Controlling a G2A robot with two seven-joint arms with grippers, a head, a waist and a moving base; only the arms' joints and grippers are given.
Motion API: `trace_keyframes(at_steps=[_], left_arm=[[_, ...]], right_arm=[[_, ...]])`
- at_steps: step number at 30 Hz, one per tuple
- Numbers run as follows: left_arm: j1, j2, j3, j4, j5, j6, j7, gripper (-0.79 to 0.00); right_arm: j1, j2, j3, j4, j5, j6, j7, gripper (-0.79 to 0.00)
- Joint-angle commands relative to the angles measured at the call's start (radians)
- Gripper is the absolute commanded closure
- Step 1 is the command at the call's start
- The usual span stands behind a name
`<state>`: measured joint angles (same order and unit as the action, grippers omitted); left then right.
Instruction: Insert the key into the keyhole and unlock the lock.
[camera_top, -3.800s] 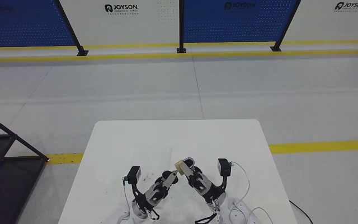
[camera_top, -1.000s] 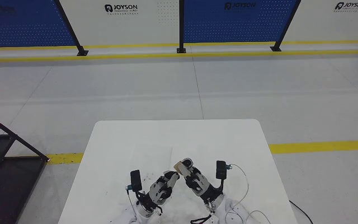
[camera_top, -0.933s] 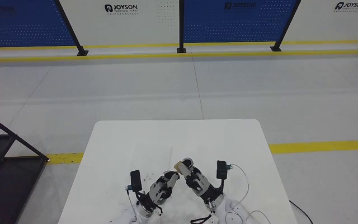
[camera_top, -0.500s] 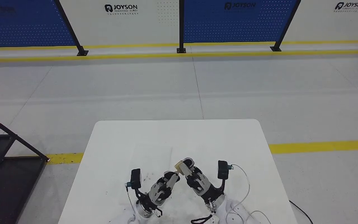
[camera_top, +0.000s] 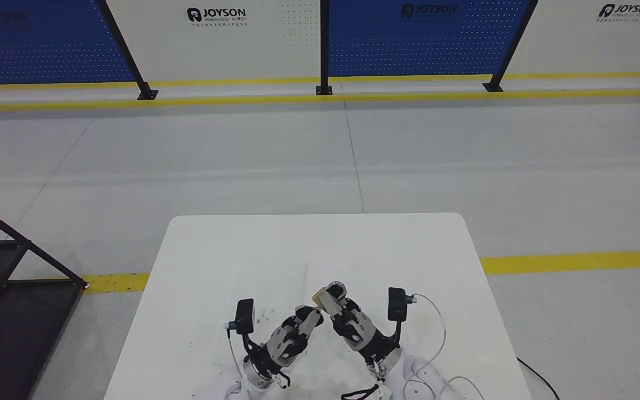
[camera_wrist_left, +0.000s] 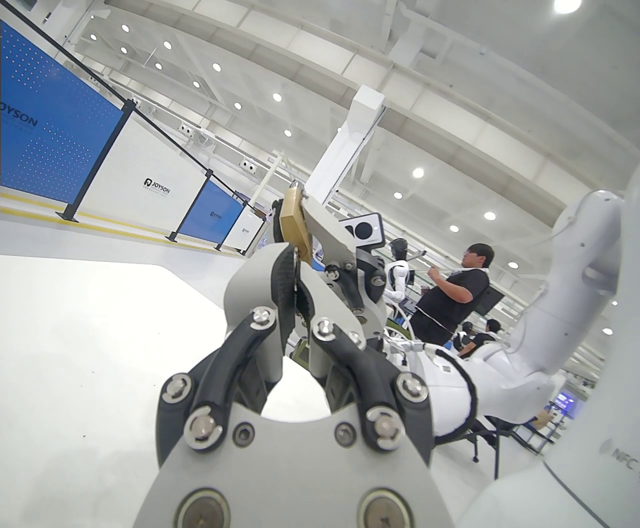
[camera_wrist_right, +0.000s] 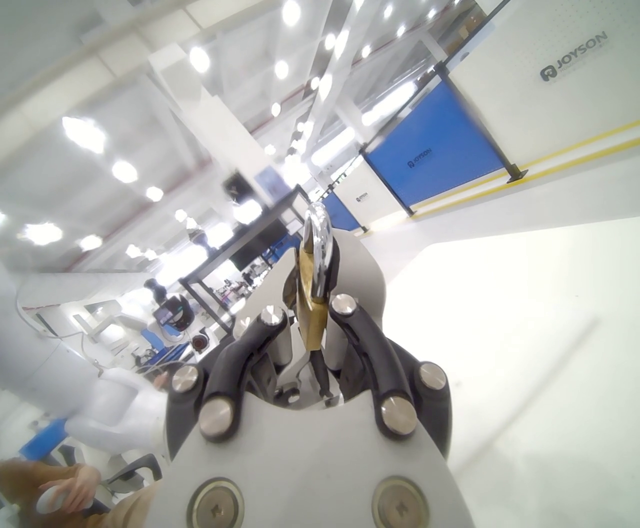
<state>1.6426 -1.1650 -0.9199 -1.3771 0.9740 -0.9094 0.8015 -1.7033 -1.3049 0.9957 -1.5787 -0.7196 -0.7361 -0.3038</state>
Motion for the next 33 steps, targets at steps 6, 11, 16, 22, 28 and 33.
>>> trace_keyframes(at_steps=[6,11,16,22,28,33], left_arm=[[0.003,-0.003,-0.011,-0.009,0.027,0.03,0.009,0.0],[0.005,-0.006,-0.013,-0.011,0.075,0.062,0.039,0.0],[0.004,-0.01,-0.013,-0.005,0.131,0.104,0.079,0.0],[0.0,-0.014,-0.006,0.01,0.197,0.142,0.14,0.0],[-0.006,-0.018,0.003,0.022,0.244,0.164,0.19,0.0],[-0.009,-0.019,0.004,0.029,0.285,0.196,0.23,0.0]], right_arm=[[0.001,0.001,-0.002,0.0,-0.004,0.006,-0.002,0.0],[0.001,0.001,-0.004,0.0,-0.006,0.008,-0.004,0.0],[0.001,0.002,-0.006,0.0,-0.007,0.012,-0.007,0.0],[0.002,0.002,-0.007,-0.001,-0.005,0.015,-0.01,0.0],[0.004,0.002,-0.009,0.0,0.002,0.018,-0.015,0.0],[0.005,0.002,-0.01,-0.001,0.01,0.021,-0.016,0.0]])
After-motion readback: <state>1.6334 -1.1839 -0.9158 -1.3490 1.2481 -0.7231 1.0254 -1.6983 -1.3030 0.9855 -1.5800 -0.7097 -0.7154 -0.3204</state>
